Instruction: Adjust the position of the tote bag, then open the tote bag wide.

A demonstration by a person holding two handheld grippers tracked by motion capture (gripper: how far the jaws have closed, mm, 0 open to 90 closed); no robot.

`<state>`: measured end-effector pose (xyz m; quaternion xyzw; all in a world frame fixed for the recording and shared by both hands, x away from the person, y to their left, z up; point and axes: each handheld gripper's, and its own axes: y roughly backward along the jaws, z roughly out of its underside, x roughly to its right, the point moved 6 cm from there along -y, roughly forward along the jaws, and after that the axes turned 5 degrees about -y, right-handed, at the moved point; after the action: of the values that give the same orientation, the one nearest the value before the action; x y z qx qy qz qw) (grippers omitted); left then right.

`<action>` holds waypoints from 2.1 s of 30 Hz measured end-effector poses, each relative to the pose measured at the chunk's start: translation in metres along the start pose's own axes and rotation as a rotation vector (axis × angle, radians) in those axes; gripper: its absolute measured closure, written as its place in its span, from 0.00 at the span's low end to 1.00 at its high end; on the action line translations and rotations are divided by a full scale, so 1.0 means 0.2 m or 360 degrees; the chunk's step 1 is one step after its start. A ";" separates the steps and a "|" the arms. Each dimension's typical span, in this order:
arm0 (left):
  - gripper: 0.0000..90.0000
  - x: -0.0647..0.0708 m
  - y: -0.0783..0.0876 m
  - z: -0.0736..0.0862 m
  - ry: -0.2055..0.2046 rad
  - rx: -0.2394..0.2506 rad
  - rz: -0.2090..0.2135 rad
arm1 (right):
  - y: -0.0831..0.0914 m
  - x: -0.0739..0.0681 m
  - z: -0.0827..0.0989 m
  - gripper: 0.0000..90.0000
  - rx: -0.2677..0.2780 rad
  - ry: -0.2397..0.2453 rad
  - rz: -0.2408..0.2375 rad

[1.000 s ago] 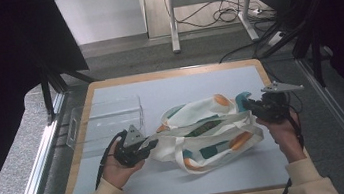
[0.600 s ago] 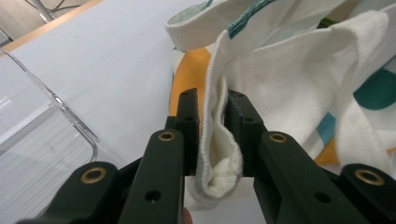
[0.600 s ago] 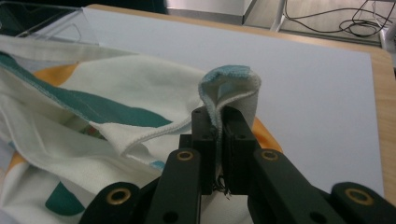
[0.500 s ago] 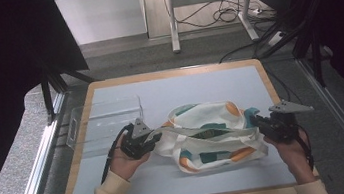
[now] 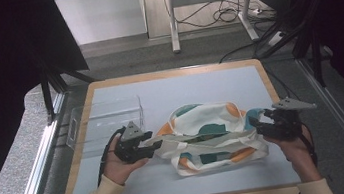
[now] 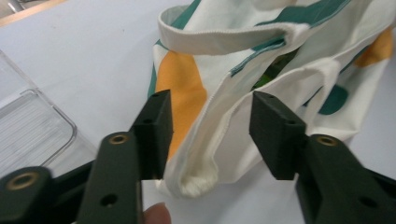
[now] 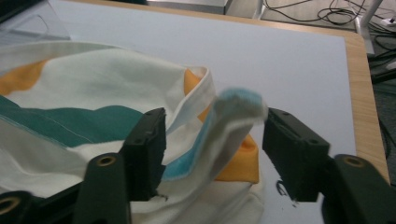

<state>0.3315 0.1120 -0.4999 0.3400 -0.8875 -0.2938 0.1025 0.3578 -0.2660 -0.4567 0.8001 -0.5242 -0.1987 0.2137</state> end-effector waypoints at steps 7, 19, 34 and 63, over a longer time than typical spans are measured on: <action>0.43 0.06 0.04 0.00 0.0002 -0.0011 0.0015 | 0.07 -0.02 -0.05 0.38 0.0047 0.0061 -0.0111; 0.37 0.09 0.10 -0.02 -0.0057 0.0006 0.0048 | 0.09 -0.13 -0.05 0.36 0.0057 0.0161 -0.0288; 0.38 0.08 0.14 -0.04 -0.0072 0.0034 0.0050 | 0.07 -0.32 -0.05 0.35 0.0044 0.0260 -0.0437; 0.39 0.12 0.08 -0.11 -0.0114 0.0083 0.0076 | -0.05 -0.61 0.08 0.49 -0.0190 0.0478 -0.0735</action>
<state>0.3130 0.0963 -0.4723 0.3106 -0.9058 -0.2799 0.0686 0.3113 -0.1525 -0.4639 0.9048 -0.2778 -0.1518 0.2847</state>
